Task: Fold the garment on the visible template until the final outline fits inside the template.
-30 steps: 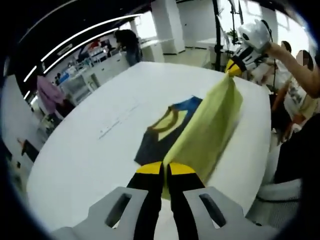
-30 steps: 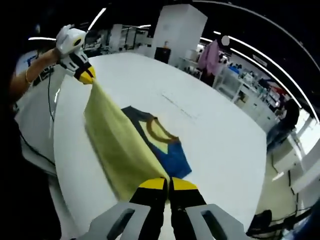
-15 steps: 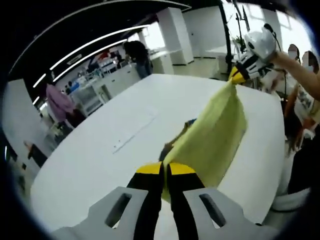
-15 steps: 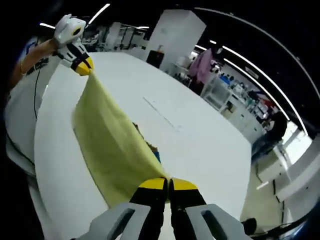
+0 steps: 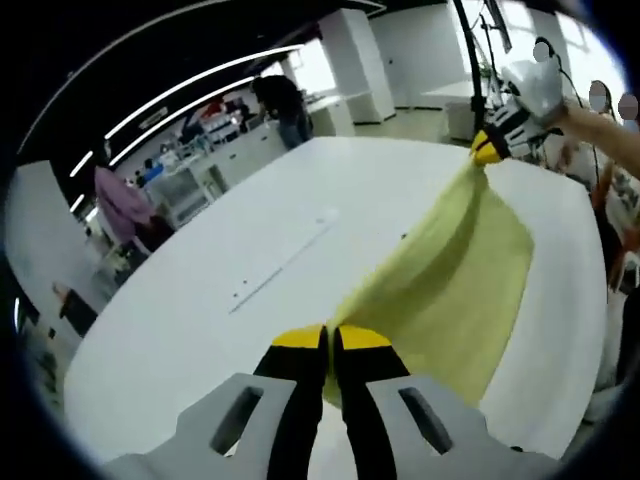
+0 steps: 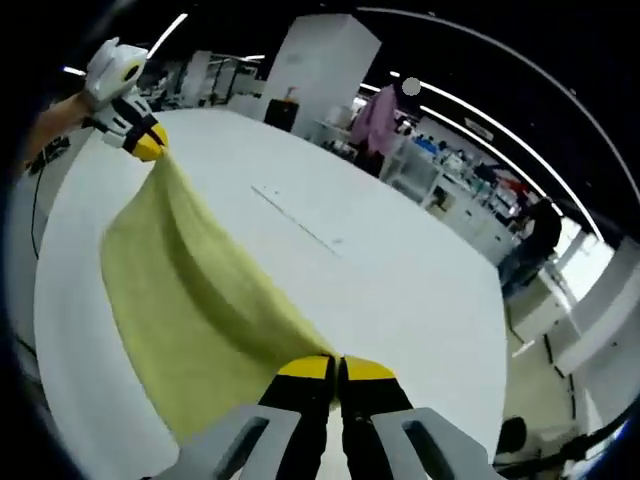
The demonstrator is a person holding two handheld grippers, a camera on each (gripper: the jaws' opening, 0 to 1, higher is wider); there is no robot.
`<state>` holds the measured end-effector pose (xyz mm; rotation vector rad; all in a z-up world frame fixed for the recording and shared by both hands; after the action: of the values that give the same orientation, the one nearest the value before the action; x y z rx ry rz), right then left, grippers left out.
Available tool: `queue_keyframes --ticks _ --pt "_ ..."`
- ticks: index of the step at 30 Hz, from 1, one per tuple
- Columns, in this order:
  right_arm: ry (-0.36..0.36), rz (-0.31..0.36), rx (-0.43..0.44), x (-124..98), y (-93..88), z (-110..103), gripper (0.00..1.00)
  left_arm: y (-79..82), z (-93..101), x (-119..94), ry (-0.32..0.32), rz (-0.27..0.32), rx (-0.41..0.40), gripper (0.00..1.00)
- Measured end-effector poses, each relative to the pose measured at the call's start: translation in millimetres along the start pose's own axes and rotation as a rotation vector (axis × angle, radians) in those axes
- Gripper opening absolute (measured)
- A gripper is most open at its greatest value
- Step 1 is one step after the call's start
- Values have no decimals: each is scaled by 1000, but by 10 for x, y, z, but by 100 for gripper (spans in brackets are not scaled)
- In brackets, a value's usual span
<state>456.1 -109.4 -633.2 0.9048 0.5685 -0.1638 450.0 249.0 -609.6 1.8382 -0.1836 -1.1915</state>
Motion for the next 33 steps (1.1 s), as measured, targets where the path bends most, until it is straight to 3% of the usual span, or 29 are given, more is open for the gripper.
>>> queue_keyframes --ticks 3,15,17,25,29,33 --pt "12 -11 35 134 -32 -33 0 -56 -51 114 24 -70 34 1" --pt "34 -102 63 603 -237 -193 0 -381 -231 576 -4 -76 -52 1" --pt "48 -119 69 668 -275 -209 0 -447 -237 617 -24 -91 -103 1" --pt "88 -161 98 824 -398 -224 2 -564 -308 769 -50 -96 -76 2" --pt "97 -166 102 850 -421 -213 8 -646 -353 817 -47 -151 -26 3" --pt "151 -120 93 799 -379 -212 20 -682 -383 777 -83 -123 -44 4"
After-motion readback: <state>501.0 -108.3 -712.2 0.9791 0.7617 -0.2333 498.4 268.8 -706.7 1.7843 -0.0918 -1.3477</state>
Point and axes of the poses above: the point that each gripper's makers call its tool centre point, and the gripper's own axes: x roughly forward along the fingers, z roughly to its right, y roughly out of its top, the point moved 10 cm from there along -x, roughly backward along the fingers, and after that the axes turned 14 degrees about -y, right-handed, at the moved point
